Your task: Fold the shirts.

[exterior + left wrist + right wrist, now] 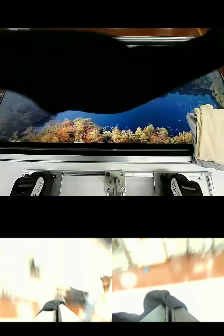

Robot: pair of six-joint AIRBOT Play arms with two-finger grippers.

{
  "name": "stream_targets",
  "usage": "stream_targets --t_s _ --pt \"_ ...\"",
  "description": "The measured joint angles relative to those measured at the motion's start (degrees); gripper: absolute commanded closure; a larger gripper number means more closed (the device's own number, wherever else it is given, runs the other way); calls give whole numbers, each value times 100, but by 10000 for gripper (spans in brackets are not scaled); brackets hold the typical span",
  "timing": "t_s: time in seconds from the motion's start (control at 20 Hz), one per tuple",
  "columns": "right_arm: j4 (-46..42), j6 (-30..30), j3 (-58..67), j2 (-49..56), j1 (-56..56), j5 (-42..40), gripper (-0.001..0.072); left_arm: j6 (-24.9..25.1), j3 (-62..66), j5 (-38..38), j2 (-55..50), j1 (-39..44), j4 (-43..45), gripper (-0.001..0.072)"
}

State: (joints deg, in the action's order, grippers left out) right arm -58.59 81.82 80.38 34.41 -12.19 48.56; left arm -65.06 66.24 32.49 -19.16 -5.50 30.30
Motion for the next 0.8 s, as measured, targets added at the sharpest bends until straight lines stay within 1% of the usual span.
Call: stream_targets --t_s 0.15,0.3,0.4,0.5,0.65,0.75,0.8 --pt "-319 0 516 -170 -192 -50 648 -79 514 138 262 -356 149 667" --pt "-538 0 726 -186 -267 286 648 -533 688 625 350 -505 811 667" --pt "-629 0 782 -92 -286 903 648 -876 660 1147 369 -551 1436 667" --pt "-798 -2 726 111 -299 1810 648 -1165 485 1727 387 -570 2039 666" --pt "-933 9 199 476 -299 3042 648 -1440 -133 2430 391 -588 2601 667" --pt "-988 70 -481 664 -293 3353 648 -1582 -778 2667 389 -588 2732 667" --pt "-992 129 -857 769 -291 3340 648 -1641 -1165 2719 385 -588 2712 667"
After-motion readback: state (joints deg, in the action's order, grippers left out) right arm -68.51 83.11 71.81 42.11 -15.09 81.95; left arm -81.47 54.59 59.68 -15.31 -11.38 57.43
